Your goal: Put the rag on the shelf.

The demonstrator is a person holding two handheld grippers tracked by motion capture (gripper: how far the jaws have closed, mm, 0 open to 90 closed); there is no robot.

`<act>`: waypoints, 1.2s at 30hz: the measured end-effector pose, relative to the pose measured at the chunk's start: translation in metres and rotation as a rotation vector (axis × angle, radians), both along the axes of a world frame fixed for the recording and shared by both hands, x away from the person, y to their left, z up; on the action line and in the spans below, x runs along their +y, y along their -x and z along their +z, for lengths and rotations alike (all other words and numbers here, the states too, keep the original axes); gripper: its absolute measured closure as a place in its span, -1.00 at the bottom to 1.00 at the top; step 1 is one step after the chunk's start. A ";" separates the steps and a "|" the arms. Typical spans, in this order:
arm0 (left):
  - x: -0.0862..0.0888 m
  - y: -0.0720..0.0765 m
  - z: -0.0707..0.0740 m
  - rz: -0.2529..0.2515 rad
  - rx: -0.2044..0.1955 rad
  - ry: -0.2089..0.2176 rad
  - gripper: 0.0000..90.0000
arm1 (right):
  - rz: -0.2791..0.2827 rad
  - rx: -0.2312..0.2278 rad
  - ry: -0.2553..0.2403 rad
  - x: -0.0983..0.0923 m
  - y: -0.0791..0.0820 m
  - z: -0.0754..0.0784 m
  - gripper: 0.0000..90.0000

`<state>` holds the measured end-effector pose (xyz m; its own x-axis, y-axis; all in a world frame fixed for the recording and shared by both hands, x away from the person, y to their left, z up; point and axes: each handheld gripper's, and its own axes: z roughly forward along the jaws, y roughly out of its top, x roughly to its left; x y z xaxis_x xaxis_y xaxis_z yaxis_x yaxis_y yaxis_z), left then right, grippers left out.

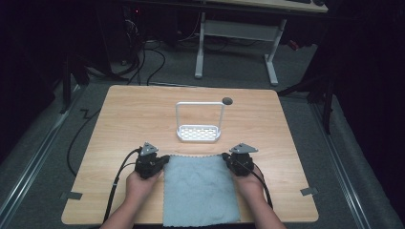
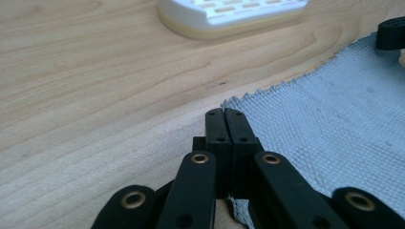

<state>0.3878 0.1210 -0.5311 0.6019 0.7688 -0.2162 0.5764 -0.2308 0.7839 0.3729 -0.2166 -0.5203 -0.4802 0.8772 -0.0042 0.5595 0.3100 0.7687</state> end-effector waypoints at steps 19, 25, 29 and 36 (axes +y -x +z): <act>0.003 0.037 0.039 0.012 -0.253 0.109 1.00 | 0.003 -0.233 -0.124 -0.015 0.046 0.023 0.98; 0.002 0.031 0.052 0.033 -0.280 0.110 1.00 | 0.012 -0.284 -0.138 -0.009 0.049 0.041 0.98; 0.005 0.028 0.065 0.038 -0.317 0.137 1.00 | 0.007 -0.318 -0.159 -0.011 0.046 0.055 0.98; 0.006 0.022 0.081 0.041 -0.383 0.167 1.00 | -0.004 -0.384 -0.154 -0.014 0.042 0.081 0.98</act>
